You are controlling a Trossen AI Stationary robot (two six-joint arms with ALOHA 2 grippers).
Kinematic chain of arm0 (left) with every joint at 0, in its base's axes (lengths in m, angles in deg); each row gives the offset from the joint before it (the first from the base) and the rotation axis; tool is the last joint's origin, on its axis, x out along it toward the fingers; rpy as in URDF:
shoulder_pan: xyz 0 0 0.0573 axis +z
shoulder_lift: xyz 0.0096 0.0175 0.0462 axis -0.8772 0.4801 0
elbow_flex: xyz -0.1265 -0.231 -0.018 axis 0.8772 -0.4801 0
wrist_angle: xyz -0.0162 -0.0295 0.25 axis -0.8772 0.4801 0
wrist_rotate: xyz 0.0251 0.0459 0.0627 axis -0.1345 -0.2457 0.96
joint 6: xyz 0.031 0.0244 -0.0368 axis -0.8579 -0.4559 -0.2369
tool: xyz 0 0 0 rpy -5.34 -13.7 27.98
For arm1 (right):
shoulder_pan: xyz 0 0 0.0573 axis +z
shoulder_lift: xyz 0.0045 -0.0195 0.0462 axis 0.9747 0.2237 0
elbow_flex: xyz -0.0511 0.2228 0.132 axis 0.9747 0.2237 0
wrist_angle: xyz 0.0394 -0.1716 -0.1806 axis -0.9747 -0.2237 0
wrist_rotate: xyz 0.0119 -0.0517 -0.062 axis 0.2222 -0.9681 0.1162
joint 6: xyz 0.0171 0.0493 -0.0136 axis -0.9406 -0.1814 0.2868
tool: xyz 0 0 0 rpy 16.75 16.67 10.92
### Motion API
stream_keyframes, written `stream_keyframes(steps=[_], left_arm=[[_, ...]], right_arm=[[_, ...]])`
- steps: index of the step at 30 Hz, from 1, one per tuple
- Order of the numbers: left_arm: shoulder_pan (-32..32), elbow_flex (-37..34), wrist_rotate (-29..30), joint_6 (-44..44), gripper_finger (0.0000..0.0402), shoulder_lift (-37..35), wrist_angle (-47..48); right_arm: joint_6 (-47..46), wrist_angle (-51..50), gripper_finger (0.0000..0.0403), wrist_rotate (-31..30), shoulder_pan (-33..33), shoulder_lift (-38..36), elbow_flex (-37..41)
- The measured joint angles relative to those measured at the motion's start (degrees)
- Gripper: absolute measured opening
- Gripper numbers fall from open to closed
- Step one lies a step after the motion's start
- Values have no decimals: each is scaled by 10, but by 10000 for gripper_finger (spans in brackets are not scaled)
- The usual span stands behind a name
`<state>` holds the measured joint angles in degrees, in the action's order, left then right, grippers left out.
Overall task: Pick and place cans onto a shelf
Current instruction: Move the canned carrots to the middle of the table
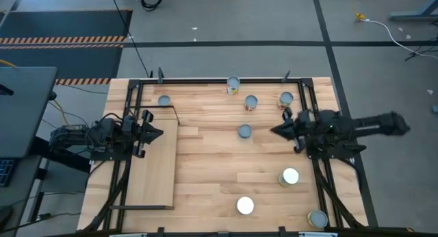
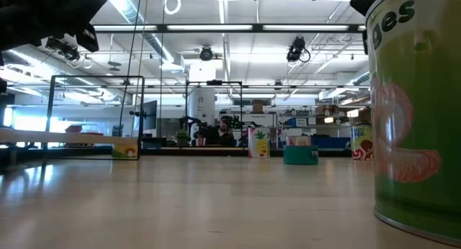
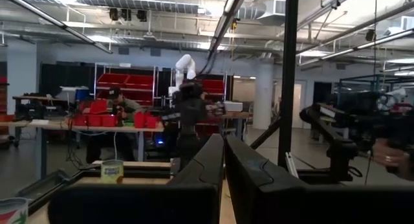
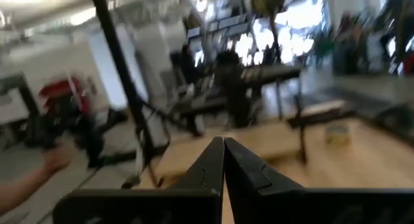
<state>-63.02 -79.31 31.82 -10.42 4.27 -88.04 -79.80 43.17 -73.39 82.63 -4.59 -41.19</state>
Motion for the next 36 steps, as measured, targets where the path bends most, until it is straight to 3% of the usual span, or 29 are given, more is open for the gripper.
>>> stream_keyframes(steps=[5, 7, 11, 17, 24, 26, 28, 36], left_arm=[[0, 0, 14, -4, 23, 0, 0], [0, 0, 19, -5, 23, 0, 1], [0, 0, 19, -5, 23, 0, 1], [0, 0, 19, 1, 23, 0, 1], [0, 0, 19, 1, 23, 0, 1], [0, 0, 19, 1, 23, 0, 1], [0, 0, 19, 0, 23, 0, 1], [0, 0, 19, 0, 23, 0, 1]], right_arm=[[-11, -44, 18, -114, 149, 135, -86], [-28, -122, 19, -158, 199, 185, -146], [-104, -381, 44, -211, 260, 286, -293], [-250, -702, 175, -190, 284, 413, -478], [-300, -828, 374, -73, 284, 495, -532], [-303, -844, 391, -35, 286, 510, -532], [-303, -860, 381, -18, 299, 523, -532], [-353, -897, 379, -40, 357, 522, -501]])
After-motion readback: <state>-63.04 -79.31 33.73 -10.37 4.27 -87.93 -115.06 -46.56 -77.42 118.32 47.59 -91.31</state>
